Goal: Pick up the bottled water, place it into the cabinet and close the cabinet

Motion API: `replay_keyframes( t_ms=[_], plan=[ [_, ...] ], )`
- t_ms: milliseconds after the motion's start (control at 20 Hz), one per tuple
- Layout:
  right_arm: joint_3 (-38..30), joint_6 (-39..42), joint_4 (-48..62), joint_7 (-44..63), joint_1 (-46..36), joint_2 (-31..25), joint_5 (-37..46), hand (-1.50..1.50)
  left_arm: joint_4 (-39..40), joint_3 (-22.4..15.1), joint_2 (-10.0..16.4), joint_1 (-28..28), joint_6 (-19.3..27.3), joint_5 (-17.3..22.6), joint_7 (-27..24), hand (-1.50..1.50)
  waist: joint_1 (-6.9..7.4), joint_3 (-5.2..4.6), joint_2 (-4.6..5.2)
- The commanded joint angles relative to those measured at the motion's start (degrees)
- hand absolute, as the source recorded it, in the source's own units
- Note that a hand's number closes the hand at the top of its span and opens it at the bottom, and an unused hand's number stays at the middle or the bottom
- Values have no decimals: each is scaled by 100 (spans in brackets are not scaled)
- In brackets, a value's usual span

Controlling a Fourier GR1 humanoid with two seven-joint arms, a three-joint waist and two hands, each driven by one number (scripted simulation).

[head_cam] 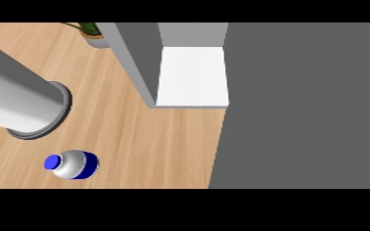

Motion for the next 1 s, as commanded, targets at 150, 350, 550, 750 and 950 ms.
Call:
replay_keyframes(
  t_ms=[150,350,550,750,950],
  plan=[
    [208,-229,-681,638,-134,-111,427,-150,165,-62,-334,-123,-453,-810,-3,-150,-30,-2,4],
    [75,-288,-432,822,-490,-133,311,-150,493,-13,-430,-457,-433,-1060,13,-150,-20,1,9],
    [496,-436,-551,546,-181,-164,616,-150,1337,-237,-654,-774,-617,-1814,-302,-150,-59,-1,4],
    [596,-639,-381,750,-602,-103,820,-150,1789,-184,-748,-982,-802,-2292,-768,-150,-34,-3,5],
    [935,-712,-794,616,-9,-353,932,-150,2663,-205,-731,-1282,-782,-2951,-1122,-150,-117,-6,-8]
  ],
)
